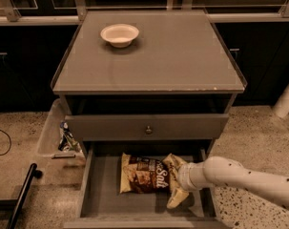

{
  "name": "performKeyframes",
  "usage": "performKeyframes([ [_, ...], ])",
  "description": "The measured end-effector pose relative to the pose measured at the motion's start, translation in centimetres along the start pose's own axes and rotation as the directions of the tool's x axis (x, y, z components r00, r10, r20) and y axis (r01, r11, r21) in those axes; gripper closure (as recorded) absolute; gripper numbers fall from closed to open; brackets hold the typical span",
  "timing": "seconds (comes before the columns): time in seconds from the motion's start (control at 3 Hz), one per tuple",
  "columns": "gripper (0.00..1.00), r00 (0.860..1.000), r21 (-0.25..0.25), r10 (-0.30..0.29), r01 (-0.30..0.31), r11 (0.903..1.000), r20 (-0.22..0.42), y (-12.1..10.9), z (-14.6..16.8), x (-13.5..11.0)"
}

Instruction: Pick brown chip bag from middle drawer and place on counter

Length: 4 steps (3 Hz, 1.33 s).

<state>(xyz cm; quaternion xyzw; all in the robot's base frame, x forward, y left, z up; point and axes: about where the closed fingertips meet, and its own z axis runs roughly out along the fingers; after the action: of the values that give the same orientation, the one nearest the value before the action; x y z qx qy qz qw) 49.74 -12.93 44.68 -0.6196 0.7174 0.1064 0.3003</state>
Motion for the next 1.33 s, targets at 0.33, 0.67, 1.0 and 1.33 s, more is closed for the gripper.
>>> performKeyframes([
  [0.33, 0.0, 0.998, 0.048, -0.042, 0.04, 0.9981, 0.043, -1.1, 1.4, -0.9],
  [0.67, 0.0, 0.993, 0.075, -0.078, 0.071, 0.9947, 0.091, -2.0, 3.2, -1.3],
  [1.0, 0.0, 0.985, 0.078, -0.096, 0.085, 0.9933, 0.141, -3.0, 5.0, -1.4],
  [1.33, 0.0, 0.98, 0.064, -0.099, 0.089, 0.994, 0.173, -3.4, 6.8, -1.6],
])
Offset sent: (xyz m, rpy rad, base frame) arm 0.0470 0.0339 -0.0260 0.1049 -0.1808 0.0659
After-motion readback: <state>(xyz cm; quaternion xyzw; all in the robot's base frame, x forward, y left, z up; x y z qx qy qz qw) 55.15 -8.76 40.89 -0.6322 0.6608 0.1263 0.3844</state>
